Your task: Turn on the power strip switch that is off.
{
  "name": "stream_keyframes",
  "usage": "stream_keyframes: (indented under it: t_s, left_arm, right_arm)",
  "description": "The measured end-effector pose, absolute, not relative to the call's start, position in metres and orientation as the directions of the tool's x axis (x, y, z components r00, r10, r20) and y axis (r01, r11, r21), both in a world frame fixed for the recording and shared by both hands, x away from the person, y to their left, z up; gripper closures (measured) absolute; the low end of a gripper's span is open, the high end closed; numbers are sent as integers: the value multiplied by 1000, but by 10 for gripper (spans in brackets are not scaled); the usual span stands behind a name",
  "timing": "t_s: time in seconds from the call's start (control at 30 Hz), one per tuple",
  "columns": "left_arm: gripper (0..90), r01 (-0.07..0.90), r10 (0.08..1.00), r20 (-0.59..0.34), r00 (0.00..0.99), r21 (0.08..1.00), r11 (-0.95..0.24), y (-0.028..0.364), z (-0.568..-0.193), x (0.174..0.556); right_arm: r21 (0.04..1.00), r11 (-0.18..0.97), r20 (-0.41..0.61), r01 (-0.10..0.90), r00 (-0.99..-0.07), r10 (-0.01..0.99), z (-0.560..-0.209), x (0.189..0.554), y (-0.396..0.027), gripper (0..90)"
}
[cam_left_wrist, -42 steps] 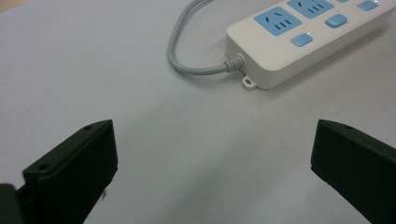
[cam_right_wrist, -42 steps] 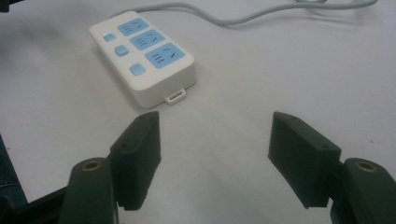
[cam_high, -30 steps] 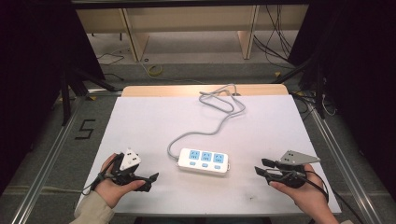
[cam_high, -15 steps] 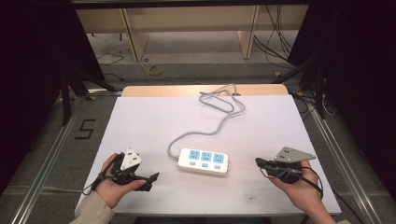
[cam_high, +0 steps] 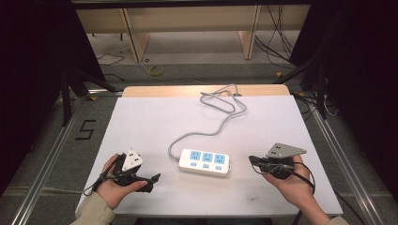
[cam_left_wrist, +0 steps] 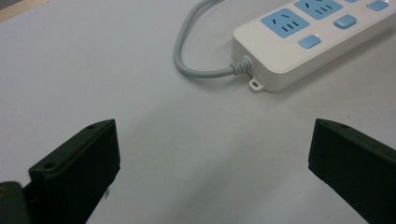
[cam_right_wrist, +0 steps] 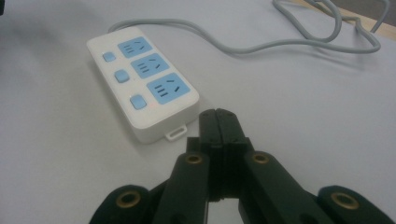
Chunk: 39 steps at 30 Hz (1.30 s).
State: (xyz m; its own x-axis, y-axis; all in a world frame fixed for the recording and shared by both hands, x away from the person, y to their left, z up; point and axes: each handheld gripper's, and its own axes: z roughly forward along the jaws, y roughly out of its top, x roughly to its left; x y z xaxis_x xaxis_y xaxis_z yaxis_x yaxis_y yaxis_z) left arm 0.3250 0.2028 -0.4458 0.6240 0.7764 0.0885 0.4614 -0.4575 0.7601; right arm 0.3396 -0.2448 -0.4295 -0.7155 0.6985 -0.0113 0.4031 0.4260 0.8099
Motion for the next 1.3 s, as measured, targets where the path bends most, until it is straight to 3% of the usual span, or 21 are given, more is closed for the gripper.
stream_keyframes:
  t_s: [1.3]
  left_arm:
    - [25, 453, 766, 91, 636, 760, -466, 200, -446, 326]
  right_arm:
    - [782, 476, 26, 403, -784, 621, -420, 368, -185, 900]
